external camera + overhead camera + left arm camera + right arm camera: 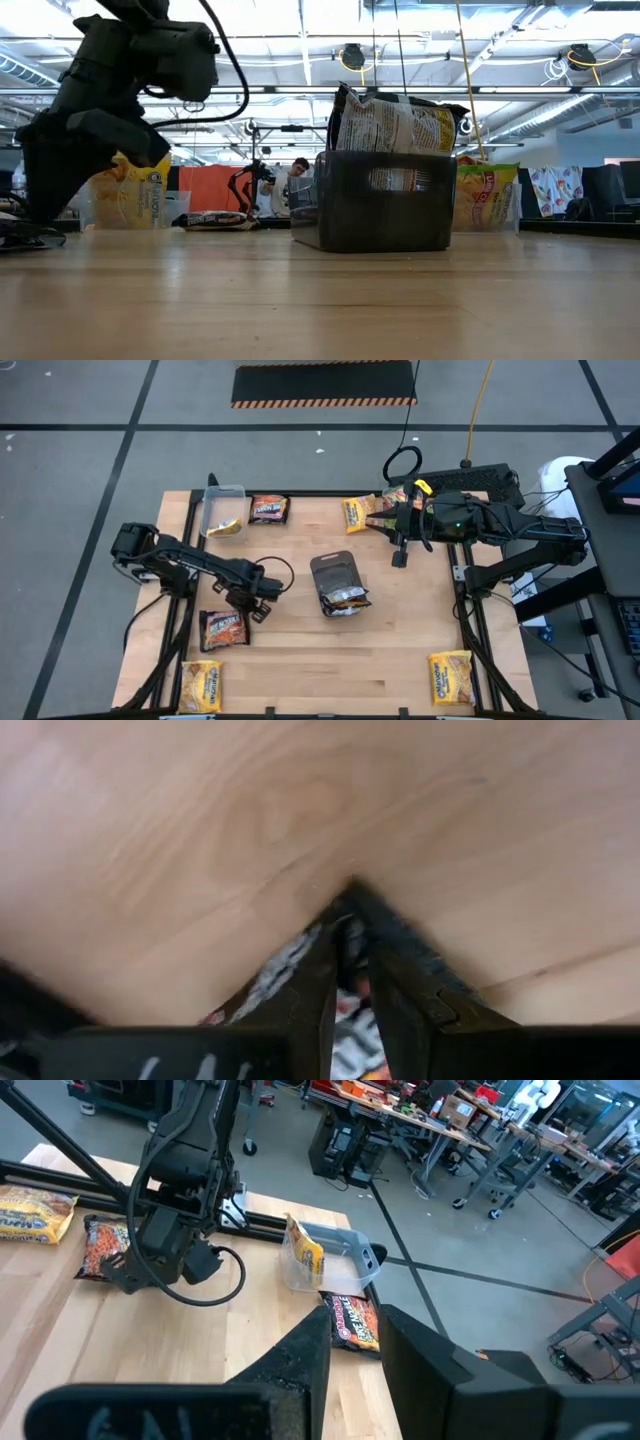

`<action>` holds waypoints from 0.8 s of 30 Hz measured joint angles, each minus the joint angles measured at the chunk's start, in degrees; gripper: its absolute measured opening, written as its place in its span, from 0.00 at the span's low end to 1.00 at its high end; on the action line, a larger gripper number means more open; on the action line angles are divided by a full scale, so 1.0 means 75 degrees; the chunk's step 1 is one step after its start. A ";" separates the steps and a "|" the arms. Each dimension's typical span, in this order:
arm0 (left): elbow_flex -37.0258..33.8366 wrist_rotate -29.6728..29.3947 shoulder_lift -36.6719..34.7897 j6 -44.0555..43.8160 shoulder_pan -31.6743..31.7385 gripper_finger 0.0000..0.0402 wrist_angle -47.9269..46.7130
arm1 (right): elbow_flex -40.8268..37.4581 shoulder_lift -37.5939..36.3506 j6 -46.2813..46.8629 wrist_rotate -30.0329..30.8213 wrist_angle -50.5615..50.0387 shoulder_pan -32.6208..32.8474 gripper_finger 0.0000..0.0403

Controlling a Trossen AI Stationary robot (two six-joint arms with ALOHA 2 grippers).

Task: Sort Maruchan noodles
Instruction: Put the bottom black noodle pack into the black bin

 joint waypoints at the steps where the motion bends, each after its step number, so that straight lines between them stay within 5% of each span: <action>1: 0.0000 0.0000 0.0000 0.0076 0.0000 0.17 0.0177 | 0.0000 0.0000 -0.0073 0.0000 0.0020 0.0001 0.21; 7: 0.0006 -0.0017 0.0000 0.0297 0.0006 0.17 0.1015 | 0.0000 0.0000 -0.0182 0.0000 0.0304 -0.0002 0.21; 24: 0.0006 -0.0383 0.0000 0.0616 0.0006 0.17 0.0469 | 0.0000 0.0000 -0.0284 0.0000 0.0280 -0.0002 0.21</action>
